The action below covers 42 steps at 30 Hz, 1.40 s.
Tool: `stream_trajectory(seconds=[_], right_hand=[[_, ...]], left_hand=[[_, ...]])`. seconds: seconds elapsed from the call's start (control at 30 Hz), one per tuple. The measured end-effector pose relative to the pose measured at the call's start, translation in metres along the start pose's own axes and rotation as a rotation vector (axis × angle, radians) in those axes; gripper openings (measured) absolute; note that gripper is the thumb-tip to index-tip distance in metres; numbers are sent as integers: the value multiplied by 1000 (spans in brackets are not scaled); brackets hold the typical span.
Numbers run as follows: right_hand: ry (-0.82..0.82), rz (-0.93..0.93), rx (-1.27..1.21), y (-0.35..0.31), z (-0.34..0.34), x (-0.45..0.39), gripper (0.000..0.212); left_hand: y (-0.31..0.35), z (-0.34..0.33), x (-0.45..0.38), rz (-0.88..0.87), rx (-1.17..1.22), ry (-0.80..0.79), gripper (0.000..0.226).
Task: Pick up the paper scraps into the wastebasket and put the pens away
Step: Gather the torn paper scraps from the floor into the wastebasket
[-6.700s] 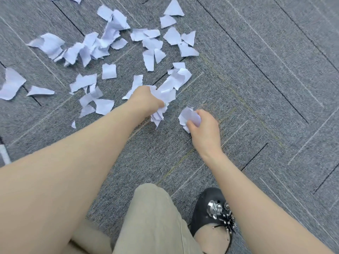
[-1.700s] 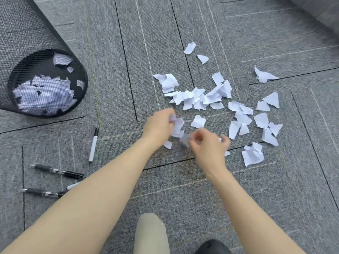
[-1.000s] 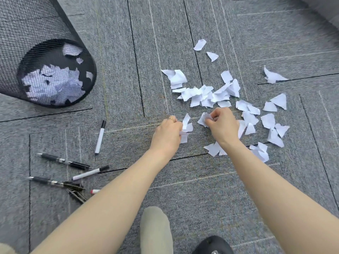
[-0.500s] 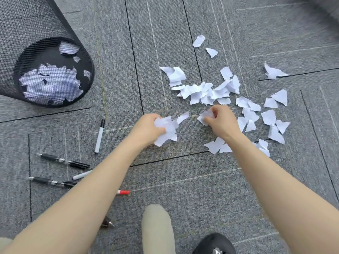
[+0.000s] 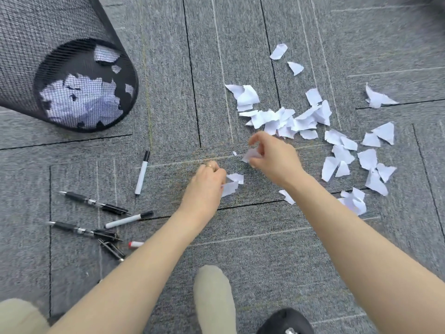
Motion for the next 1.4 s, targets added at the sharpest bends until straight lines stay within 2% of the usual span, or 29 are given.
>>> stream_trajectory(seconds=[0.1, 0.3, 0.37, 0.47, 0.53, 0.6, 0.73, 0.8, 0.9, 1.07, 1.27, 1.4], right_hand=[[-4, -70, 60, 8, -3, -1, 24], [24, -28, 100, 11, -4, -6, 14], [3, -7, -15, 11, -5, -5, 16], [4, 2, -313, 0, -8, -5, 15], [17, -19, -371, -9, -14, -9, 21], [35, -38, -301, -15, -22, -11, 27], [120, -63, -185, -14, -31, -11, 22], [157, -31, -111, -14, -34, -9, 15], [225, 39, 9, -15, -40, -6, 23], [266, 6, -72, -14, -43, -8, 16], [287, 156, 115, -17, -45, -5, 19], [277, 153, 69, -18, -45, -4, 14]], left_hand=[[3, -4, 2, -32, -43, 4, 16], [1, -6, 3, 54, 105, 35, 22], [2, -6, 3, 69, 122, 28, 21], [4, -5, 4, 87, 192, 38, 18], [5, -4, 6, 101, 255, 44, 18], [3, -5, 9, 110, 303, 39, 19], [-10, -2, 17, 172, 407, 34, 20], [-17, 0, 20, 219, 408, 41, 28], [-27, 3, 23, 271, 396, 54, 28], [-38, 5, 24, 313, 390, 52, 24], [-39, 4, 24, 322, 384, 42, 31], [-39, 4, 26, 326, 385, 31, 32]])
Point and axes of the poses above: each hand's wrist, its own x-axis away from the middle knuckle, its own z-axis out of the back of the hand, y = z × x, the point moved 2 cm from there along -x, towards the middle knuckle, and after that the axes turned 10 degrees about -y, right-handed, at the moved point
